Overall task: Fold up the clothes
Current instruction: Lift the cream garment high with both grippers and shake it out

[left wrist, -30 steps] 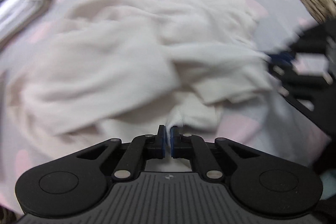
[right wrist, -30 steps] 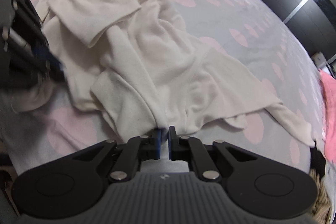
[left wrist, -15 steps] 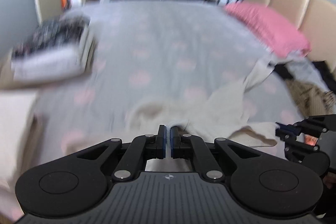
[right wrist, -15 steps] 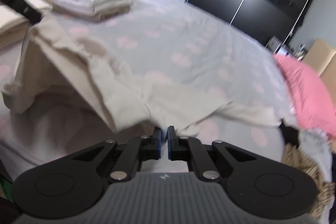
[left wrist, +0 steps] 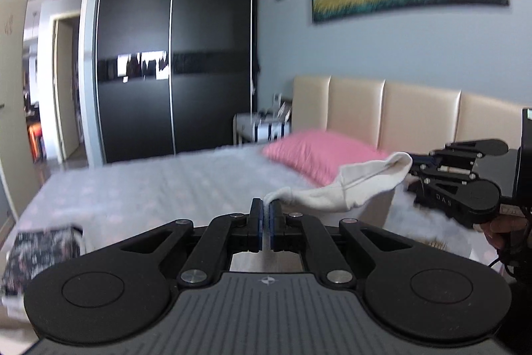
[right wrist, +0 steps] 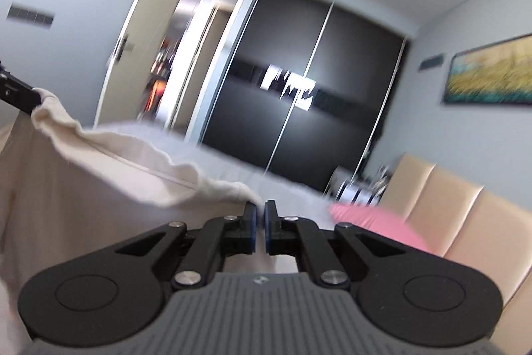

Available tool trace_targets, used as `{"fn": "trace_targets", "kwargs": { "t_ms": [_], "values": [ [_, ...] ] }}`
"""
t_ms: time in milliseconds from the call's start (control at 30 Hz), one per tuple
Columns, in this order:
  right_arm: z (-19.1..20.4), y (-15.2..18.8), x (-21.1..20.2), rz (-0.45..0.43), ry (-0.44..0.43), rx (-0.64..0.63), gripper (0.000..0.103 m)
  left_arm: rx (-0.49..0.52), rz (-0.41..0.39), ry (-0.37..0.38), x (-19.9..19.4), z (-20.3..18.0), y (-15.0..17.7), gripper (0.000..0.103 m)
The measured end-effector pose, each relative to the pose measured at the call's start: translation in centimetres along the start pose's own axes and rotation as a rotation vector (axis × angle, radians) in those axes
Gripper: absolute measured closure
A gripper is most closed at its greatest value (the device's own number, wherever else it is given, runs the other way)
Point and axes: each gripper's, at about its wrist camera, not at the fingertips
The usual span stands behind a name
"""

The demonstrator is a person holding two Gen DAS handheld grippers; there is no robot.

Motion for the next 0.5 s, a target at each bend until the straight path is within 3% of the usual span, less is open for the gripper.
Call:
{"fn": "trace_targets", "kwargs": {
  "t_ms": [300, 500],
  "values": [
    [-0.9, -6.2, -8.9, -0.293, 0.043, -0.040, 0.098, 0.014, -0.302, 0.016, -8.1, -0.6, -6.7, 0.101],
    [-1.9, -9.9, -12.8, -0.452, 0.023, 0.025, 0.098, 0.055, -0.493, -0.003, -11.4, -1.7, -9.7, 0.101]
  ]
}}
Point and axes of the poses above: each gripper's, at about its wrist camera, not at the fingertips, and x roughly the way its jaws point, z to its left, y to its underside, and after that the axes turned 5 degrees about -y, right-handed
